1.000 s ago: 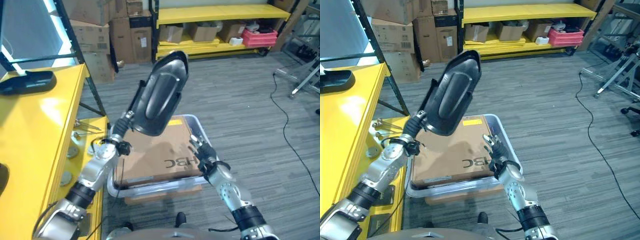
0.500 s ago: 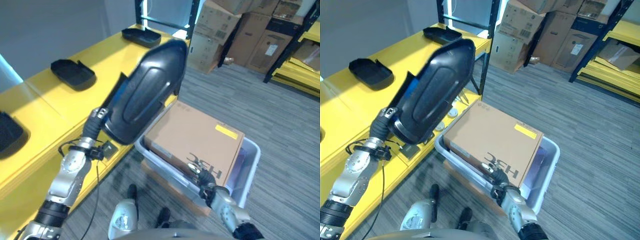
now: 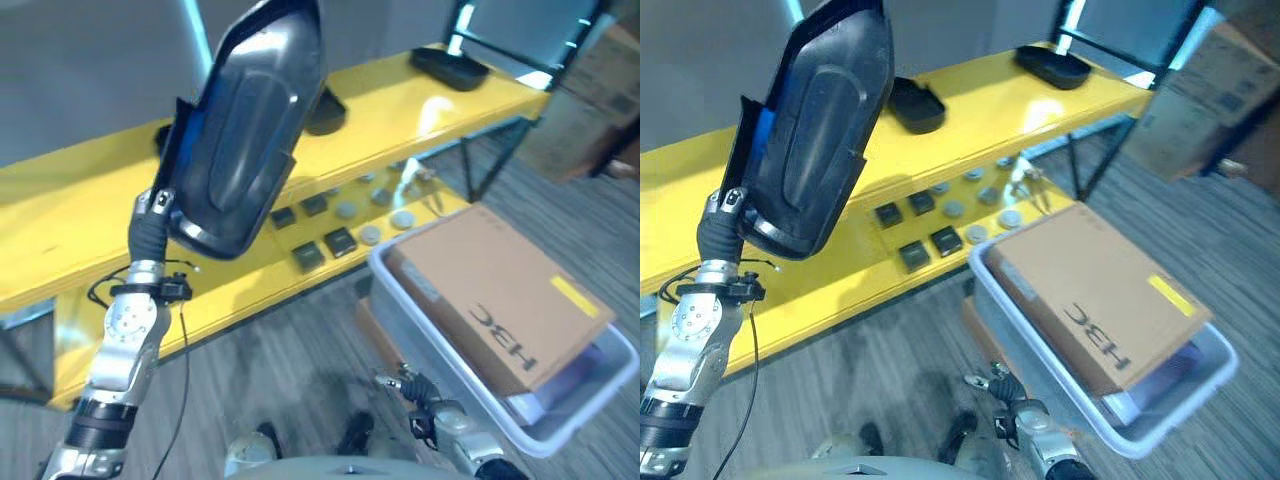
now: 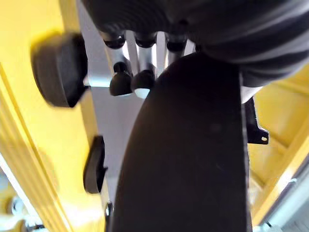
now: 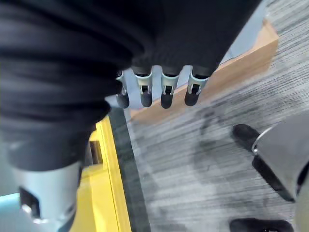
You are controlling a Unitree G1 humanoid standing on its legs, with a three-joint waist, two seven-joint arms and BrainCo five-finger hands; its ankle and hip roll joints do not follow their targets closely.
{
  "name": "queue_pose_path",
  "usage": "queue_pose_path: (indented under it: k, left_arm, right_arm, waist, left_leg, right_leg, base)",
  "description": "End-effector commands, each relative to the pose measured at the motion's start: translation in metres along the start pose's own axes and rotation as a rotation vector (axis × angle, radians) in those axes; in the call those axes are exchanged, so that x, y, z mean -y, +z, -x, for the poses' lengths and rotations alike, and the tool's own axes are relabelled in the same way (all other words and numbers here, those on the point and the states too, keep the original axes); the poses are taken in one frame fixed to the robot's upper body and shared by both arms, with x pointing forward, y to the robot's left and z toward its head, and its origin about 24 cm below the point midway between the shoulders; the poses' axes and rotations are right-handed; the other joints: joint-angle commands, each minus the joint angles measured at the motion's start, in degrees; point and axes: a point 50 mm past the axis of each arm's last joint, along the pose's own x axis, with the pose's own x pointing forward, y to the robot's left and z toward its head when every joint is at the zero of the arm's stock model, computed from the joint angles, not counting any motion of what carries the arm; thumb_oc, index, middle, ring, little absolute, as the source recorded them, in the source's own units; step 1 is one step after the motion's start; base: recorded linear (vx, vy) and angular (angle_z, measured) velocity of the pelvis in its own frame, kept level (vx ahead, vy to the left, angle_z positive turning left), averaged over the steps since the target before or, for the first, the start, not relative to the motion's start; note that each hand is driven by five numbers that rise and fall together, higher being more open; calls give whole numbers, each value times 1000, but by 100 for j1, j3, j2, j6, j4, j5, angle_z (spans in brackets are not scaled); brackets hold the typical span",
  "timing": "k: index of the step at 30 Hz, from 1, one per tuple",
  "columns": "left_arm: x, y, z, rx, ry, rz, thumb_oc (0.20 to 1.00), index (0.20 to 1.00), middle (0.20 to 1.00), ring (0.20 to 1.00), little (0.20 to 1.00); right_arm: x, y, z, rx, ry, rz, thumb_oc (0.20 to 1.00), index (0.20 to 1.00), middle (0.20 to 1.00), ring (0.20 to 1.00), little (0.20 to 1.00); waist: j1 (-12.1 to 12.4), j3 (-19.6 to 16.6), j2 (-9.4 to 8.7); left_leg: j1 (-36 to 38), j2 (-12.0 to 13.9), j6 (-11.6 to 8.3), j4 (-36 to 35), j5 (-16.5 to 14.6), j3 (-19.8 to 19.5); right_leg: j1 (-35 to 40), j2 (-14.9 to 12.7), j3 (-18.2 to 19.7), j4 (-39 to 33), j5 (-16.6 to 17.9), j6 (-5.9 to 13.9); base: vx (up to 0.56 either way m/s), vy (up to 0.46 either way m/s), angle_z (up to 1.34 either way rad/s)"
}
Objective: Move parts from the plastic box to the shelf.
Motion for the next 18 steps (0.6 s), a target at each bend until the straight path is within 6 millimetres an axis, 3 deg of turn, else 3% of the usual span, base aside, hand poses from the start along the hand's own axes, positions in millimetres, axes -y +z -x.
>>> queue_pose_path:
  k: [1,8,10,11,12,13,14,17,18]
  left_arm:
    - [-4,41,-10,210,-17,10,200,200,200,200,200]
    - [-12,43,-10,198,-5,-15,200,200,200,200,200]
    - [-8,40,-16,185,-4,-29,200,200,200,200,200]
    - [-6,38,-17,179,-5,-32,200,200,200,200,200]
    - [-5,38,-18,178,-3,-32,200,200,200,200,200]
    - [-3,37,-19,174,3,-32,200,200,200,200,200]
    - [3,34,-22,169,-1,-25,200,200,200,200,200]
    - [7,33,-24,168,11,-31,200,200,200,200,200]
    - [8,35,-25,168,13,-33,200,200,200,200,200]
  right_arm:
    - [-11,7,-2,30,23,33,1000,1000,1000,1000,1000]
    - [-17,-6,-1,-24,-3,39,1000,1000,1000,1000,1000]
    - [-13,-13,0,-42,-22,27,1000,1000,1000,1000,1000]
    - [-11,-17,2,-51,-31,15,1000,1000,1000,1000,1000]
    - [-10,-18,2,-53,-33,14,1000,1000,1000,1000,1000]
    - [-7,-20,1,-62,-36,12,1000,1000,1000,1000,1000]
    - [4,-23,1,-77,-46,-7,1000,1000,1000,1000,1000]
    - [9,-28,1,-99,-42,8,1000,1000,1000,1000,1000]
    - [12,-31,1,-108,-41,12,1000,1000,1000,1000,1000]
  waist:
    - [127,-155,77]
    - [289,-113,89]
    - [186,-1,89]
    - [115,56,97]
    - [97,74,92]
    - [6,134,116]
    - [-249,258,80]
    - [-385,306,-52]
    - [-421,324,-135]
  left_leg:
    - [-57,1,-194,-15,-23,-321]
    - [-93,-308,123,132,-275,-664]
    - [-165,-570,423,306,-465,-1032]
    - [-166,-662,521,367,-531,-1249]
    - [-168,-696,550,385,-555,-1302]
    - [-200,-711,631,392,-464,-1430]
    - [-151,-832,621,391,-434,-1893]
    - [-66,-962,569,434,-525,-2100]
    - [17,-1014,534,459,-633,-2186]
  right_leg:
    - [884,253,-162,-1140,243,654]
    - [677,-130,29,-358,118,836]
    - [229,-425,640,793,342,923]
    - [27,-452,964,1252,439,930]
    - [-43,-463,1055,1380,446,938]
    - [-299,-306,1369,1660,613,809]
    - [-568,283,1872,1418,526,731]
    - [-525,382,2095,418,656,814]
    - [-482,355,2203,-321,838,912]
  base:
    - [4,178,47]
    - [-4,213,24]
    - [26,307,22]
    - [44,192,53]
    - [-7,151,63]
    - [67,61,76]
    - [150,6,71]
    - [217,-75,102]
    - [316,-119,91]
